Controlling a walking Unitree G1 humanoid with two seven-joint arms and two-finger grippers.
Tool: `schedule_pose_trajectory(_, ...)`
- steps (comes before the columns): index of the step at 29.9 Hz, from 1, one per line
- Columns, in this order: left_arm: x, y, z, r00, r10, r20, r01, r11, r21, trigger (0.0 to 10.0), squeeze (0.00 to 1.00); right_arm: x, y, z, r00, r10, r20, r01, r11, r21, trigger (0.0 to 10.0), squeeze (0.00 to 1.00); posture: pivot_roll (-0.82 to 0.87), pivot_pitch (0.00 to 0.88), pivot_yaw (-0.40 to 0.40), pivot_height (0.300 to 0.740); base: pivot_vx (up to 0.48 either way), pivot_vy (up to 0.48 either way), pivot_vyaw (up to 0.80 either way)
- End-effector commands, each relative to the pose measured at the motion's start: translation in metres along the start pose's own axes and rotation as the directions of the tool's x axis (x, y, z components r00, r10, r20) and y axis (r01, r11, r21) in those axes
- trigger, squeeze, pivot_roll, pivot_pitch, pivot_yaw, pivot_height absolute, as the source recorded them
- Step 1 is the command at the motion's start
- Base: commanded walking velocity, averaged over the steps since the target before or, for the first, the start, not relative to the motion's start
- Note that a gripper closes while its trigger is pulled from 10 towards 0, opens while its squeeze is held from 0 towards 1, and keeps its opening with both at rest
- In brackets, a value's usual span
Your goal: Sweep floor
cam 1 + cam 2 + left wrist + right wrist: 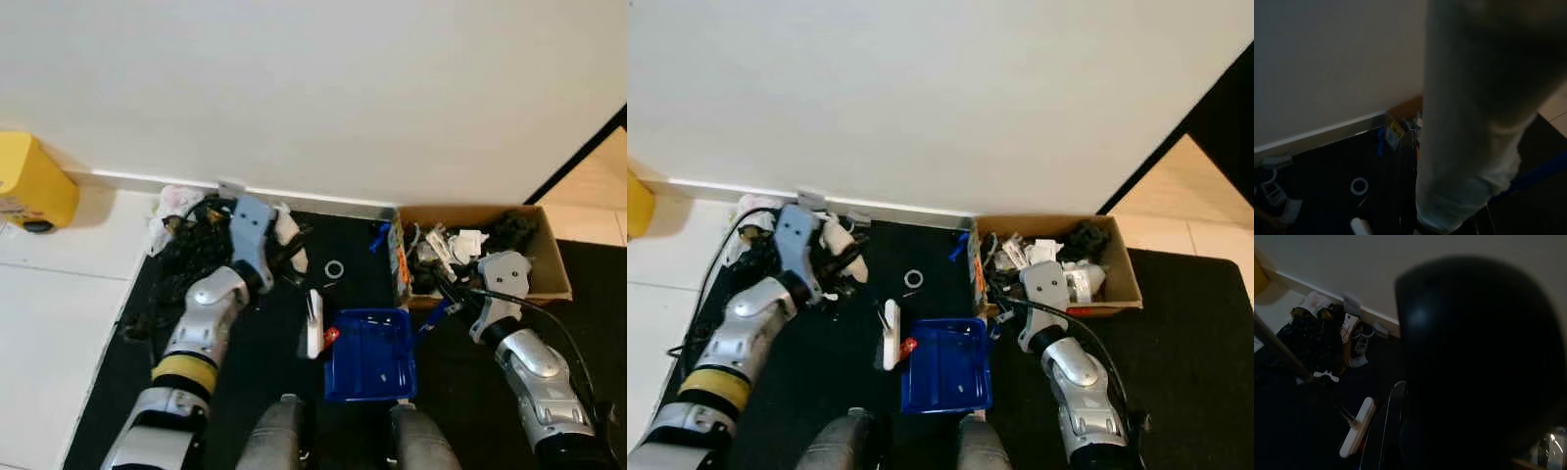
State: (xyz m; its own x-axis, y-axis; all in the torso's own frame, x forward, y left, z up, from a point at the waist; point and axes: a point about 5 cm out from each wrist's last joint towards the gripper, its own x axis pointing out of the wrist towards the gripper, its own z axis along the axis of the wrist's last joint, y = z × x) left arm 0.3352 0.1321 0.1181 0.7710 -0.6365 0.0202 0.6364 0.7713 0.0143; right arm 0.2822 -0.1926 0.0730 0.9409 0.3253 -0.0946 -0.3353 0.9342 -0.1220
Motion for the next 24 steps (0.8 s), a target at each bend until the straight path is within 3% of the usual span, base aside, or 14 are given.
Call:
schedule_pose_trajectory(1,-0.003,-0.008,-0.019,0.999,-0.014,-0.053,0.011,0.998,-0.056,10.0,0.00,-0.006,0.010,-0.015,0.997,0.044,-0.059,-0.041,0.997,0.059,10.0,0.00,0.04,0.303,0.009,0.740,0.000,0.000,0.00)
schedule_pose_trajectory(4,0.008,-0.028,-0.015,0.996,-0.082,0.025,0.085,0.984,-0.156,10.0,0.00,-0.009,0.009,-0.017,0.997,0.034,-0.063,-0.031,0.998,0.060,10.0,0.00,0.04,0.305,0.011,0.740,0.000,0.000,0.00)
schedule_pose_trajectory(5,0.008,-0.028,-0.015,0.996,-0.082,0.025,0.085,0.984,-0.156,10.0,0.00,-0.009,0.009,-0.017,0.997,0.034,-0.063,-0.031,0.998,0.060,10.0,0.00,0.04,0.305,0.011,0.740,0.000,0.000,0.00)
schedule_pose_trajectory(9,0.017,-0.051,-0.004,0.978,-0.146,0.152,0.185,0.938,-0.292,10.0,0.00,-0.009,0.012,-0.017,0.997,0.038,-0.068,-0.034,0.997,0.066,10.0,0.00,0.05,0.298,0.006,0.740,0.000,0.000,0.00)
schedule_pose_trajectory(12,0.018,-0.059,0.005,0.966,-0.162,0.203,0.220,0.924,-0.313,10.0,0.00,-0.006,0.013,-0.017,0.997,0.045,-0.070,-0.040,0.997,0.068,10.0,0.00,0.06,0.295,0.004,0.740,0.000,0.000,0.00)
schedule_pose_trajectory(18,0.009,-0.054,0.026,0.952,-0.167,0.255,0.234,0.936,-0.261,10.0,0.00,0.000,0.013,-0.014,0.997,0.052,-0.063,-0.048,0.997,0.066,10.0,0.00,0.07,0.286,0.005,0.740,0.000,0.000,0.00)
schedule_pose_trajectory(22,-0.017,-0.028,0.055,0.949,-0.144,0.279,0.196,0.966,-0.166,10.0,0.00,-0.001,0.012,-0.014,0.998,0.042,-0.057,-0.038,0.997,0.069,10.0,0.00,0.09,0.280,0.019,0.740,0.000,0.000,0.00)
schedule_pose_trajectory(24,-0.017,-0.028,0.055,0.949,-0.144,0.279,0.196,0.966,-0.166,10.0,0.00,-0.001,0.012,-0.014,0.998,0.042,-0.057,-0.038,0.997,0.069,10.0,0.00,0.09,0.280,0.019,0.740,0.000,0.000,0.00)
